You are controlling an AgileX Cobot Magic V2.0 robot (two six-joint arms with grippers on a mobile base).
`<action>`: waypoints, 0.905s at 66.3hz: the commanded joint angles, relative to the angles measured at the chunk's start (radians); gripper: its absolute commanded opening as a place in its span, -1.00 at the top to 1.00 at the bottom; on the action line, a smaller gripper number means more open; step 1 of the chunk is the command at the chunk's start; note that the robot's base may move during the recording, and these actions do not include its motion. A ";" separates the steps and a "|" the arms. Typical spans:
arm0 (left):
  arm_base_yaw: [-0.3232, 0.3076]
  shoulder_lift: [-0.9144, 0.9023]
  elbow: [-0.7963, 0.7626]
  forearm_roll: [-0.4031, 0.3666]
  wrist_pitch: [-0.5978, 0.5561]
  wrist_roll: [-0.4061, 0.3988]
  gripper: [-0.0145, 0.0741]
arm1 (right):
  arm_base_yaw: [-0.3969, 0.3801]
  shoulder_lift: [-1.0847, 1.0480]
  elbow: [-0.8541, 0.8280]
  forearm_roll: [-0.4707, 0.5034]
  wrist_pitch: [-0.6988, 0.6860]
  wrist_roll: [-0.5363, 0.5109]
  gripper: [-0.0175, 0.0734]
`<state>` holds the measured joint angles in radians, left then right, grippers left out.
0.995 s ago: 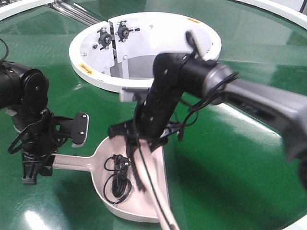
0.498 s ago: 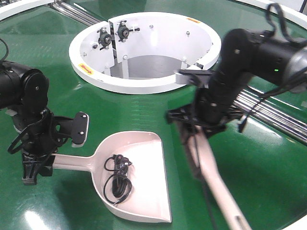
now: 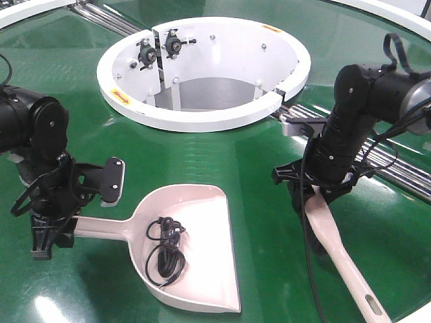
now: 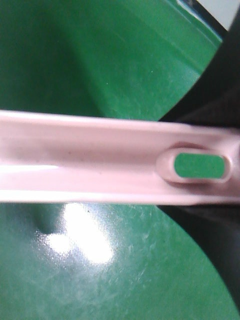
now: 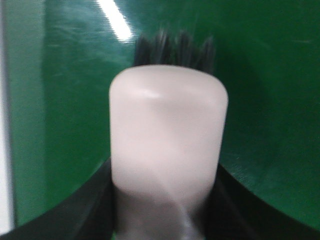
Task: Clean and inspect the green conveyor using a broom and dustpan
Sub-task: 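Carry the brush back and lay it on the belt with the right gripper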
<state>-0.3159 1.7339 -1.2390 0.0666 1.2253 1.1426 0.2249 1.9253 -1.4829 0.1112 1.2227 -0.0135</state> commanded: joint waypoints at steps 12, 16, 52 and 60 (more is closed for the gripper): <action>-0.008 -0.038 -0.026 -0.024 0.019 -0.003 0.73 | -0.009 0.011 -0.022 -0.012 0.060 -0.022 0.62; -0.008 -0.038 -0.026 -0.024 0.019 -0.003 0.73 | -0.009 0.021 -0.022 -0.012 0.047 -0.022 0.62; -0.008 -0.038 -0.026 -0.024 0.019 -0.003 0.73 | -0.009 0.049 -0.022 -0.010 0.025 -0.022 0.61; -0.008 -0.038 -0.026 -0.024 0.019 -0.003 0.73 | -0.009 0.049 -0.022 -0.010 0.027 -0.022 0.56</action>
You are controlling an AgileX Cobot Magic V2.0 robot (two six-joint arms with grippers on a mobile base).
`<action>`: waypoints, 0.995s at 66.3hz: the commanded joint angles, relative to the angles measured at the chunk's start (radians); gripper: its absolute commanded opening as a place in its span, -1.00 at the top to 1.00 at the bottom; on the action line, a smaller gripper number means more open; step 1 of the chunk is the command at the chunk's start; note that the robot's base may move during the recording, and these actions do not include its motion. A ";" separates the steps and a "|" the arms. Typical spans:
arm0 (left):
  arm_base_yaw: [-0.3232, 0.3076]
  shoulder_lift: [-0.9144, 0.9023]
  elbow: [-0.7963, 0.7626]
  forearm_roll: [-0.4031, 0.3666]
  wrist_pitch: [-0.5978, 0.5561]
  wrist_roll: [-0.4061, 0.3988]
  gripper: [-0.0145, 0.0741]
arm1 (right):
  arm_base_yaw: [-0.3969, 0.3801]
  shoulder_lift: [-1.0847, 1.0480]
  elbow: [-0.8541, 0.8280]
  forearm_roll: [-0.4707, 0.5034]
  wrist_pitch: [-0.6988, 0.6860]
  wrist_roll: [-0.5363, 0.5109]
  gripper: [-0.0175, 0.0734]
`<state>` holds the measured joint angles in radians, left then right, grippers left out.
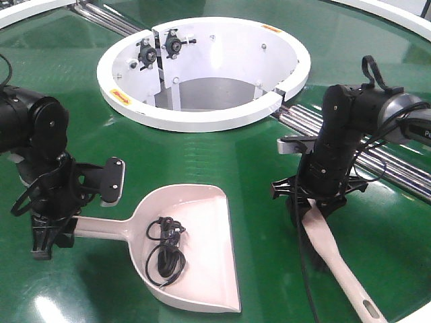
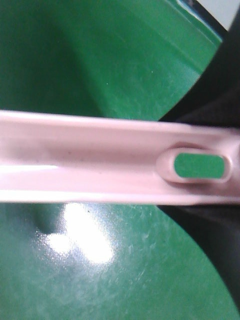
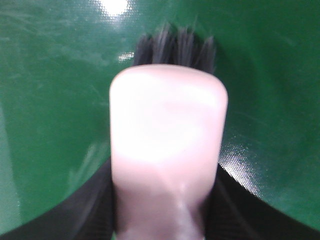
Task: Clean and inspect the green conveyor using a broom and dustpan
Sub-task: 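Carry the brush back and lay it on the belt with the right gripper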
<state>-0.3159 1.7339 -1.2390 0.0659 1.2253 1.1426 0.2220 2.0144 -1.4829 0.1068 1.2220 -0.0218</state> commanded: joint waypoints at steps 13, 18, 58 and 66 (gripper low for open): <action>-0.008 -0.038 -0.026 -0.023 0.019 -0.003 0.73 | -0.006 -0.040 -0.022 -0.005 0.031 -0.022 0.25; -0.008 -0.038 -0.026 -0.023 0.019 -0.003 0.73 | -0.006 -0.040 -0.022 -0.005 0.038 -0.022 0.01; -0.008 -0.038 -0.026 -0.023 0.019 -0.003 0.73 | -0.006 -0.217 -0.014 -0.013 -0.167 -0.025 -0.95; -0.008 -0.038 -0.026 -0.023 0.019 -0.003 0.73 | -0.006 -0.354 0.079 -0.013 -0.361 -0.043 -0.90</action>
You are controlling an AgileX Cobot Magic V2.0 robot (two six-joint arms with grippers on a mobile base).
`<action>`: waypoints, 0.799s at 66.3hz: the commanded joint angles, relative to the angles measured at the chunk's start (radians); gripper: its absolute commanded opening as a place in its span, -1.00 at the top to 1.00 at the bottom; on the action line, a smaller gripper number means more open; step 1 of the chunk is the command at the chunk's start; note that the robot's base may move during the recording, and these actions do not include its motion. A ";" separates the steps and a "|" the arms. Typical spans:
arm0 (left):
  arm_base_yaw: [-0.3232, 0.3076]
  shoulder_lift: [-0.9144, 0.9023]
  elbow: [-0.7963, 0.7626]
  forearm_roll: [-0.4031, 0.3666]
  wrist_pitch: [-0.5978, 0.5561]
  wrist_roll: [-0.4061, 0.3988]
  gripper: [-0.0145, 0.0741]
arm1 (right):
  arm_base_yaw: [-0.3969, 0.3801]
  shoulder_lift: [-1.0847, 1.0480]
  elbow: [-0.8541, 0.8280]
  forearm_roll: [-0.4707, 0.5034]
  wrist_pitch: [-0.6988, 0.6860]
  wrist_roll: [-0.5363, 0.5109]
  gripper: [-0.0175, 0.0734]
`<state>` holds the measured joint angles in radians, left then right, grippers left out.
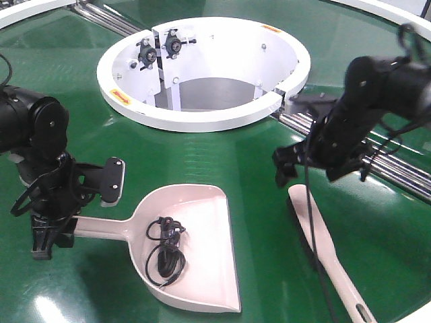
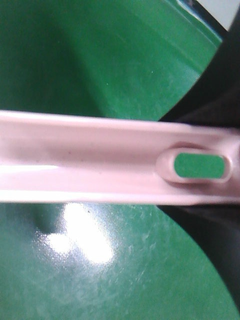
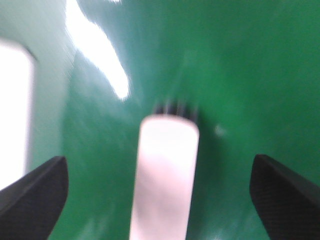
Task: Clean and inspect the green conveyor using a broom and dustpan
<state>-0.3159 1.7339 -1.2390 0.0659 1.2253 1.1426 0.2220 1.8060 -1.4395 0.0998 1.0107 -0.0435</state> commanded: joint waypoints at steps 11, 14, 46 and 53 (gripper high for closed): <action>-0.008 -0.038 -0.026 -0.023 0.019 -0.003 0.73 | -0.006 -0.349 0.229 -0.004 -0.387 -0.044 -0.80; -0.008 -0.038 -0.026 -0.023 0.019 -0.003 0.73 | -0.006 -0.411 0.287 -0.003 -0.442 -0.052 -0.76; -0.008 -0.038 -0.026 -0.023 0.019 -0.003 0.73 | -0.006 -1.027 0.793 -0.002 -0.628 -0.074 0.33; -0.008 -0.038 -0.026 -0.023 0.019 -0.003 0.73 | -0.006 -1.118 0.829 -0.002 -0.627 -0.073 0.65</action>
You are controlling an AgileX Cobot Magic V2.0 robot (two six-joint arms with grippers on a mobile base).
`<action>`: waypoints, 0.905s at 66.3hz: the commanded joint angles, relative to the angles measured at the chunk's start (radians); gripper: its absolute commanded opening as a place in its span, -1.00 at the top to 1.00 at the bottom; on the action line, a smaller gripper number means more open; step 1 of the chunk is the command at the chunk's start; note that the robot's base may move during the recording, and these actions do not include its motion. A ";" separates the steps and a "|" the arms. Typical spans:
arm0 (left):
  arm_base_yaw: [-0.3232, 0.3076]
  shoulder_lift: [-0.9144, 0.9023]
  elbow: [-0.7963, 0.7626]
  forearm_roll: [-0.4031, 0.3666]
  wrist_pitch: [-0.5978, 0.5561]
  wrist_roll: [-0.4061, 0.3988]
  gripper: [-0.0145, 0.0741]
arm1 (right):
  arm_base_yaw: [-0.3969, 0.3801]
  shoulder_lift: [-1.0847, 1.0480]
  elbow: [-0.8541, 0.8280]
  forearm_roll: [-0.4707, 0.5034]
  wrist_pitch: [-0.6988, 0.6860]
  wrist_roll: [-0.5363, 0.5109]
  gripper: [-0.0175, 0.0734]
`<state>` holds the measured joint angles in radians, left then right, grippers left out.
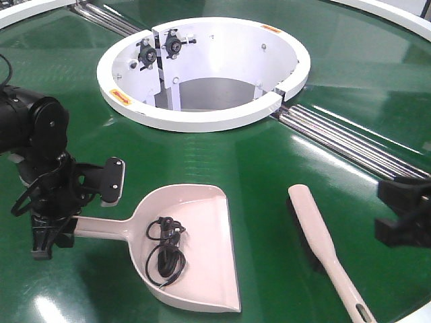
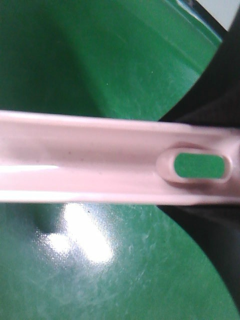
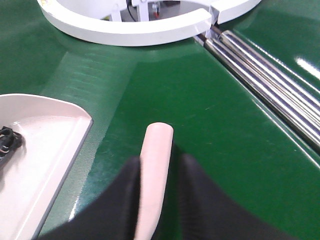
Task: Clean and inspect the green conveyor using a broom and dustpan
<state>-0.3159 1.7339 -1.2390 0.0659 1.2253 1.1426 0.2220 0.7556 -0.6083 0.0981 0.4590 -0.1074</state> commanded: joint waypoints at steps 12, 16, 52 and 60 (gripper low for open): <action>-0.008 -0.038 -0.026 -0.023 0.019 -0.003 0.73 | -0.006 -0.155 0.000 0.004 -0.086 -0.006 0.64; -0.008 -0.038 -0.026 -0.023 0.019 -0.003 0.73 | -0.006 -0.169 0.000 0.005 -0.087 -0.004 0.64; -0.008 -0.038 -0.026 -0.023 0.019 -0.003 0.73 | -0.006 -0.177 0.000 0.011 -0.082 0.017 0.64; -0.008 -0.038 -0.026 -0.023 0.019 -0.003 0.73 | -0.006 -0.177 0.000 0.011 -0.082 0.017 0.64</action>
<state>-0.3159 1.7339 -1.2390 0.0659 1.2253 1.1426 0.2220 0.5771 -0.5802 0.1077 0.4488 -0.0896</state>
